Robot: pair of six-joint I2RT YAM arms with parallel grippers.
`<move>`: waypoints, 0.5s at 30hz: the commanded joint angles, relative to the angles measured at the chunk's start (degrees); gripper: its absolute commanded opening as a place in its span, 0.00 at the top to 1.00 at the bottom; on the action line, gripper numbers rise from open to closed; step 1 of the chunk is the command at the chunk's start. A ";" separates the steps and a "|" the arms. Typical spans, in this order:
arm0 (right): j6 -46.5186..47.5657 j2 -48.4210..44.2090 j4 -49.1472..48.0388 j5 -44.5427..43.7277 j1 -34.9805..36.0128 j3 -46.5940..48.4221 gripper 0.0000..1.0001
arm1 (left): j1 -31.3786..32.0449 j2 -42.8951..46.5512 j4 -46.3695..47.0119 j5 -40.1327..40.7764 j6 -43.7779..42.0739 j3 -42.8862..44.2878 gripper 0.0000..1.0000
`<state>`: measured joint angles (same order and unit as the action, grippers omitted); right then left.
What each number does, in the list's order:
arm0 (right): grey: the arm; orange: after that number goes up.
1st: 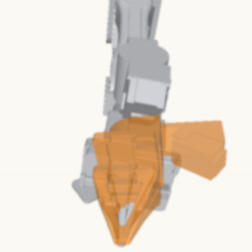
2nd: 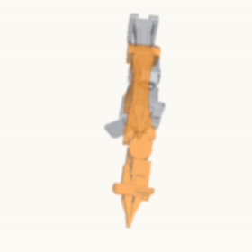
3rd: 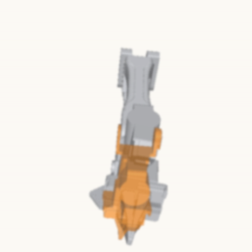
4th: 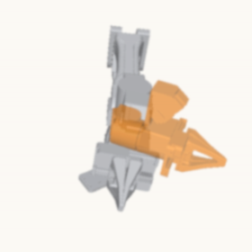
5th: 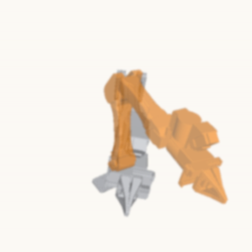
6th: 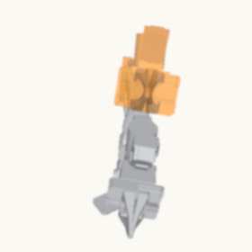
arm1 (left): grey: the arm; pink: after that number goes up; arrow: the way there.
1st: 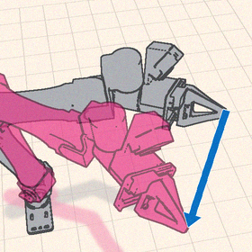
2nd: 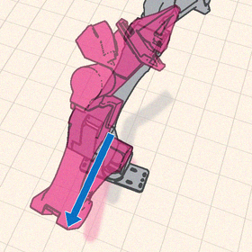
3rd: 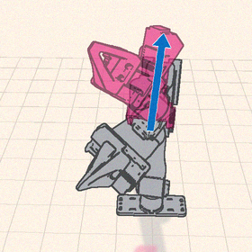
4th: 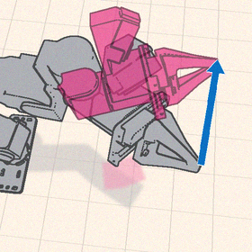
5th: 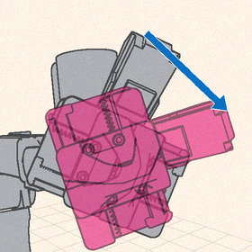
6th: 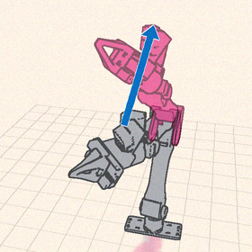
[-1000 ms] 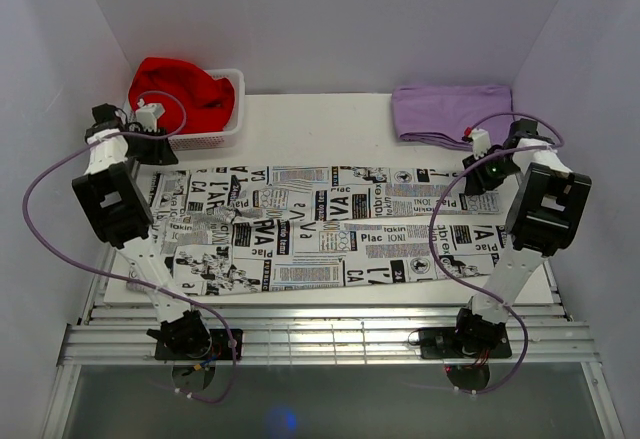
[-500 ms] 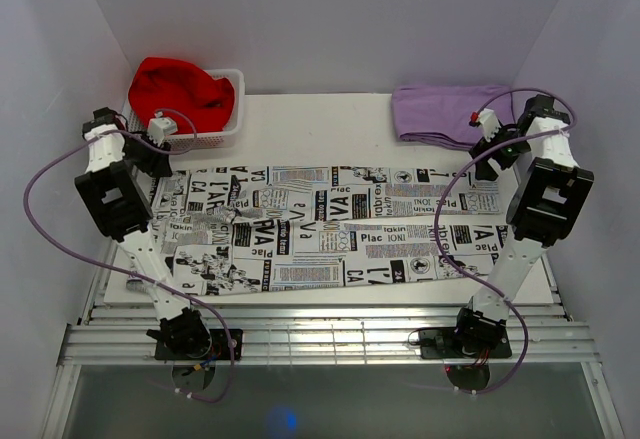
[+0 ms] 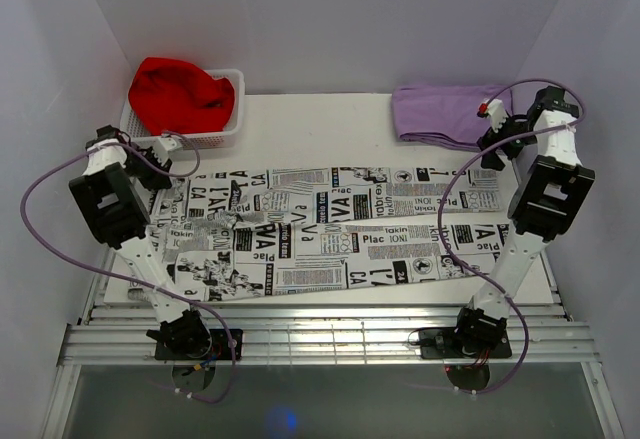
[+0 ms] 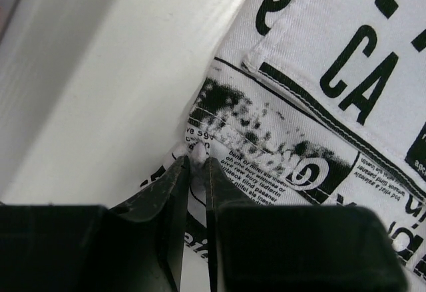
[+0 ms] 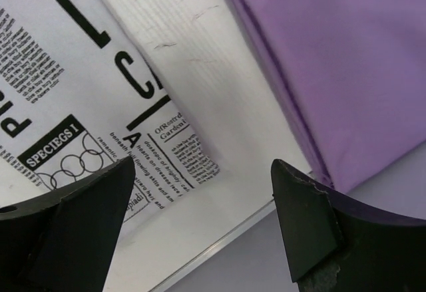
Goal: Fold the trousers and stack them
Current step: Fold the trousers
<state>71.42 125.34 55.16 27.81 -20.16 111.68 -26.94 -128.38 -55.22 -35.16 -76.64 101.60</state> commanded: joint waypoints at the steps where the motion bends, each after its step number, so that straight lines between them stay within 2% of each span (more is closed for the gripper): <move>1: 1.88 2.45 1.01 4.44 -0.84 5.39 0.13 | 0.13 0.05 -4.02 5.88 -3.78 -7.11 0.85; 6: 2.76 7.46 0.57 5.32 -0.14 8.91 0.14 | 0.22 1.46 -1.56 7.21 -4.13 -9.32 0.86; 15: 8.91 12.03 -1.37 1.19 2.05 6.36 0.20 | 0.22 1.55 -1.20 7.39 -3.61 -7.83 0.89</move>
<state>76.64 137.27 54.11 29.63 -18.87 118.13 -26.76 -124.66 -51.99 -33.19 -80.05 95.74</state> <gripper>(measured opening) 0.809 0.243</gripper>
